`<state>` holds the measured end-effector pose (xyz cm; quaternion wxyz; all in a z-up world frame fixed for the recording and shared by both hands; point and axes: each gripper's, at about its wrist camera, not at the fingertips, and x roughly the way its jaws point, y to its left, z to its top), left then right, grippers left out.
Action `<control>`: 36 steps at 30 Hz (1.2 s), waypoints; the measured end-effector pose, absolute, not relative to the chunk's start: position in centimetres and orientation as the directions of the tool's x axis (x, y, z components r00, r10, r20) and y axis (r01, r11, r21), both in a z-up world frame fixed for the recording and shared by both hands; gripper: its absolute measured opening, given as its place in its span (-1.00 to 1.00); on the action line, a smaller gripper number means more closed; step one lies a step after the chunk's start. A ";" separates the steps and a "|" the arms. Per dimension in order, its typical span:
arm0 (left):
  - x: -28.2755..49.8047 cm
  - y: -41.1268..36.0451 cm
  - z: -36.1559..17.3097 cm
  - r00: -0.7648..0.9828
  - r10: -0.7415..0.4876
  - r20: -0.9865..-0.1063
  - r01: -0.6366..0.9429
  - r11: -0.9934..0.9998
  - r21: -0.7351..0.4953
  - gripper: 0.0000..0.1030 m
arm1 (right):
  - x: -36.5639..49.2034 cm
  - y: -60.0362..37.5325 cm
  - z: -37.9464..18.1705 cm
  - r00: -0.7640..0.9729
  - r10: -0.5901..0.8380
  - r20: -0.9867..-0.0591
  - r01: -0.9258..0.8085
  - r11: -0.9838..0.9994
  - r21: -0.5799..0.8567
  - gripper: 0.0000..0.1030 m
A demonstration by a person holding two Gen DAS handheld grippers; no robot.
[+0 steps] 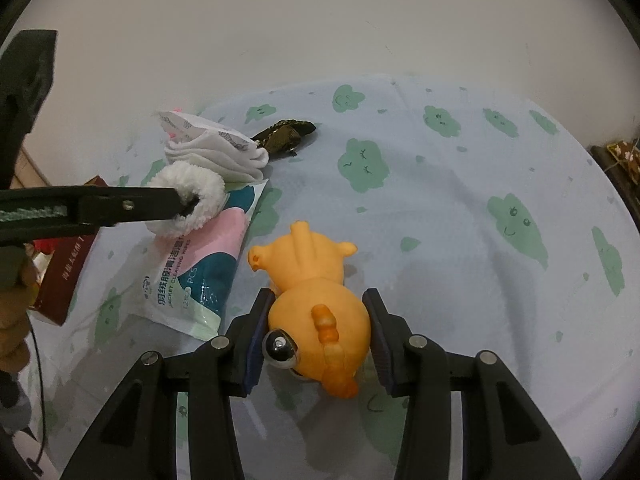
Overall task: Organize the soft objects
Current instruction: 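Grasp the white fluffy sock with the left gripper while the right gripper holds the duck, then carry the fluffy sock into the tin and release it with the left gripper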
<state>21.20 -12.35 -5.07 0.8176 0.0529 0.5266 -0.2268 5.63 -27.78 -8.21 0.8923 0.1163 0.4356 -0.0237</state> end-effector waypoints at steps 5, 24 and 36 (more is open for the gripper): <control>21.6 -13.6 -6.2 0.323 -0.285 -0.903 0.438 0.890 -0.125 0.04 | 5.6 -27.7 -8.3 0.620 0.059 -0.783 0.138 0.973 0.183 -0.18; 18.6 -13.7 -3.0 0.453 -0.304 -0.838 0.471 0.880 -0.064 -0.38 | 5.7 -27.7 -8.2 0.620 0.059 -0.782 0.144 0.972 0.188 -0.18; 17.7 -9.6 -2.1 0.497 -0.249 -0.831 0.393 0.919 -0.040 -0.38 | 5.7 -27.4 -8.2 0.620 0.038 -0.783 0.146 0.976 0.163 -0.18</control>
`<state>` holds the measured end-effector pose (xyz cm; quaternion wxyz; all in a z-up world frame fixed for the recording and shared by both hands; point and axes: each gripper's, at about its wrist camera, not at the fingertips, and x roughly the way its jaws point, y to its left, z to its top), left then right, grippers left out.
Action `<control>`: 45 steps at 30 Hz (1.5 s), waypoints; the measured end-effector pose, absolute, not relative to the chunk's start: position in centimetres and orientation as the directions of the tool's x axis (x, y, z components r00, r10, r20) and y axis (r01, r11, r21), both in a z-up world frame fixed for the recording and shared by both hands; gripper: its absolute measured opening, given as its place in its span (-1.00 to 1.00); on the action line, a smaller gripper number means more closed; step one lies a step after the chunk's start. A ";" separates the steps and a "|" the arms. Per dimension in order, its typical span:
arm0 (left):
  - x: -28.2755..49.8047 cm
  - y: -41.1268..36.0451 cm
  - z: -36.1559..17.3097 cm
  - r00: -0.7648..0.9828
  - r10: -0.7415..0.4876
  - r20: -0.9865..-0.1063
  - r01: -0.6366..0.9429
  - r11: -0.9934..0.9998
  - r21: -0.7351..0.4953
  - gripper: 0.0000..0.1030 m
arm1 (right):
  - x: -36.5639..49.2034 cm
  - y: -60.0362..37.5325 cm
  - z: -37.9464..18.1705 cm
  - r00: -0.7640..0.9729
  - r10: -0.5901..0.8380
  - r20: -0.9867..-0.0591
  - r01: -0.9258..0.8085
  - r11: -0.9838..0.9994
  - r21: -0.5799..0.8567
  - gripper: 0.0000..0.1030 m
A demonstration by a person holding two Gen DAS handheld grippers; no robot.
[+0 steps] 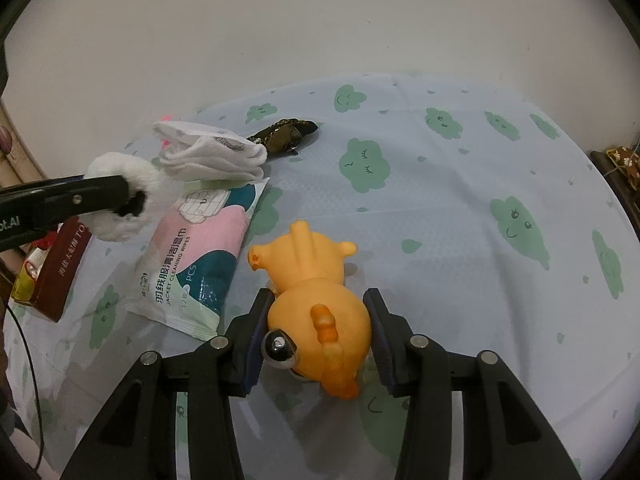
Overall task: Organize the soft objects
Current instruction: 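Carry the fluffy sock into the tin and release it with the left gripper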
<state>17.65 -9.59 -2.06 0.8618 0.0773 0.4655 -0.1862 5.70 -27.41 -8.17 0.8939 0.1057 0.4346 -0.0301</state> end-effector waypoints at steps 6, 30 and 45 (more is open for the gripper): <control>17.7 -6.8 -1.7 0.511 -0.205 -0.835 0.336 0.942 -0.025 -0.38 | 5.7 -27.3 -8.2 0.621 0.031 -0.783 0.144 0.978 0.154 -0.18; 19.4 8.9 -0.4 0.539 -0.007 -0.842 -0.002 1.000 -0.009 -0.38 | 5.6 -27.2 -8.1 0.623 0.021 -0.782 0.139 0.981 0.137 -0.17; 19.7 14.5 -1.5 0.512 0.068 -0.856 -0.123 0.992 0.005 -0.36 | 5.8 -27.3 -8.2 0.614 0.038 -0.788 0.136 0.979 0.153 -0.16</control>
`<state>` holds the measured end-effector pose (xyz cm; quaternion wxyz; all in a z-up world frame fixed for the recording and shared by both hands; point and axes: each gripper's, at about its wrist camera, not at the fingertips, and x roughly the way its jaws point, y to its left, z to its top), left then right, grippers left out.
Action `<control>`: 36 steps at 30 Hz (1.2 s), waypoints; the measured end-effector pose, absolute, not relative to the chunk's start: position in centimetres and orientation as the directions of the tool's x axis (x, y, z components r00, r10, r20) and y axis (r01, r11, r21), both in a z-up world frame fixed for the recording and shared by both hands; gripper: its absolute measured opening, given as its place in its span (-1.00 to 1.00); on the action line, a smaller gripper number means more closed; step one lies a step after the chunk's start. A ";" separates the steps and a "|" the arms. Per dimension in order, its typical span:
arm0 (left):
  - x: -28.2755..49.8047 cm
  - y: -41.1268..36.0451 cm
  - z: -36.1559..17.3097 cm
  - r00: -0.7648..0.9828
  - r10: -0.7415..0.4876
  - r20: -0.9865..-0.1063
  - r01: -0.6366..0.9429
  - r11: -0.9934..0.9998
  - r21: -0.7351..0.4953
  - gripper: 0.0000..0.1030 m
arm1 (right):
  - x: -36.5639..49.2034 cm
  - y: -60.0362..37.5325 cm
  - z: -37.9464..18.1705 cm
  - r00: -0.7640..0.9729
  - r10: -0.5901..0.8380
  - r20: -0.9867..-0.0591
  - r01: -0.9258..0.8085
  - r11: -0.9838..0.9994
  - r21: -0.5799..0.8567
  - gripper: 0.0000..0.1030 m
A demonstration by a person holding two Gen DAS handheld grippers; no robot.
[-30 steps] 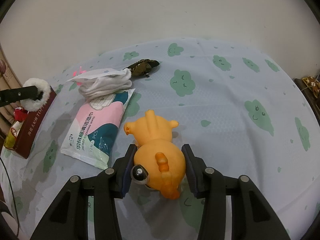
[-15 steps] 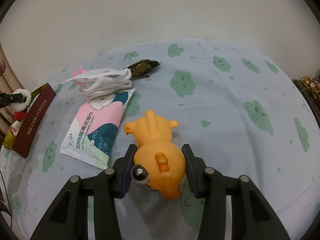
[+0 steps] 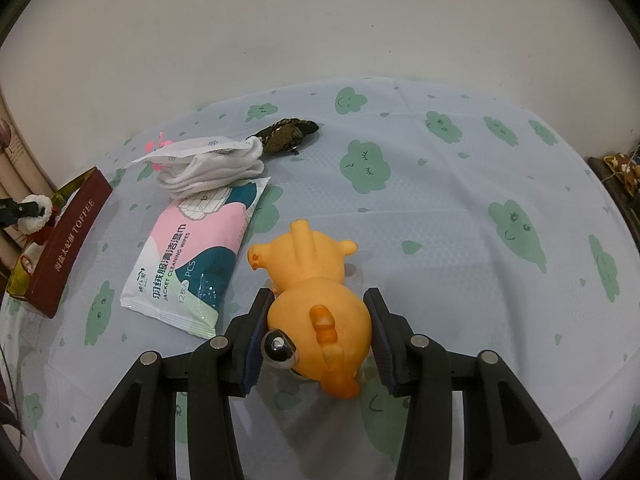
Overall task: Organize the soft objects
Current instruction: 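Carry the fluffy sock into the tin and release it with the left gripper, then withdraw the open left gripper from the tin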
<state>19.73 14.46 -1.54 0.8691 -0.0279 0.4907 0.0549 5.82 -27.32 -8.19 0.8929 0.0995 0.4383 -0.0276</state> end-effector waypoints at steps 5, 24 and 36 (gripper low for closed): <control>19.6 14.1 -2.1 0.505 0.072 -0.860 -0.117 0.993 0.015 -0.36 | 5.9 -27.3 -8.5 0.615 0.030 -0.788 0.135 0.981 0.142 -0.16; 17.4 14.3 -0.3 0.508 0.009 -0.861 -0.087 0.995 -0.040 -0.12 | 5.8 -27.3 -8.4 0.618 0.028 -0.786 0.135 0.981 0.141 -0.17; 13.9 15.6 0.7 0.580 0.214 -0.786 -0.182 0.975 0.131 -0.12 | 5.9 -27.3 -8.3 0.622 0.011 -0.783 0.140 0.982 0.125 -0.18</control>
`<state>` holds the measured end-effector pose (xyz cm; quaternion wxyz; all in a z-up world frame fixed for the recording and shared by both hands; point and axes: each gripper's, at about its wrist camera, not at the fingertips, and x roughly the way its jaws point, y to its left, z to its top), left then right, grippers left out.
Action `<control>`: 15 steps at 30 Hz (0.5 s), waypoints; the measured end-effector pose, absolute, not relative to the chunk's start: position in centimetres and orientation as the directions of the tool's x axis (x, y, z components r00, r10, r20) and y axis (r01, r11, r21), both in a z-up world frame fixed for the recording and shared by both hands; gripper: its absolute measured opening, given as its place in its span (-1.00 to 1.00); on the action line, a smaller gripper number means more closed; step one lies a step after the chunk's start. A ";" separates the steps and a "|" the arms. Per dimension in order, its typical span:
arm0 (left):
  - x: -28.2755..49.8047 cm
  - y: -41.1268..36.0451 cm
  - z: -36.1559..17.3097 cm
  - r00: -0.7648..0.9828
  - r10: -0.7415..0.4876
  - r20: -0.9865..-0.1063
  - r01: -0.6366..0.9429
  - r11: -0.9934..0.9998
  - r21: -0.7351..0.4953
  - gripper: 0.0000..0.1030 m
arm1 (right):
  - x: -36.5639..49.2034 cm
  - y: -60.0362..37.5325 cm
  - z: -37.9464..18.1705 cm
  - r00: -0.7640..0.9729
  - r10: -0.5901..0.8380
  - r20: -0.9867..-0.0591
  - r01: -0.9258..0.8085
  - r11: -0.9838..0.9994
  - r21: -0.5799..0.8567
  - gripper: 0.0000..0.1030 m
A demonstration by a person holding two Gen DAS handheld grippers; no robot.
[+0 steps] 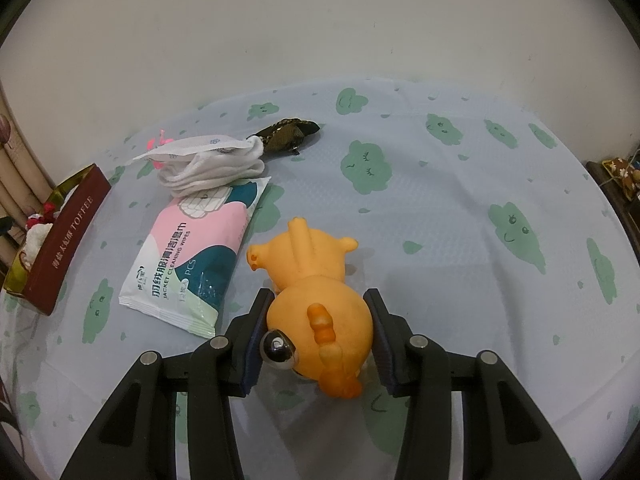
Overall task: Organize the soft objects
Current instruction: 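Withdraw the open left gripper from the tin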
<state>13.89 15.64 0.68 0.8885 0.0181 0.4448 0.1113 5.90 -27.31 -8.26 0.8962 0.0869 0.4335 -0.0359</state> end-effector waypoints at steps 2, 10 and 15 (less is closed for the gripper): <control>13.1 16.3 0.5 0.589 0.238 -0.773 -0.200 0.969 0.146 -0.08 | 5.9 -27.4 -8.2 0.622 0.002 -0.783 0.139 0.984 0.114 -0.18; 10.5 20.1 -1.1 0.585 0.296 -0.755 -0.280 0.947 0.154 -0.04 | 5.7 -26.9 -7.8 0.616 -0.029 -0.787 0.152 0.985 0.083 -0.18; 9.4 21.4 -2.0 0.599 0.333 -0.728 -0.334 0.931 0.150 -0.04 | 5.8 -26.3 -7.8 0.597 -0.067 -0.799 0.151 0.988 0.030 -0.18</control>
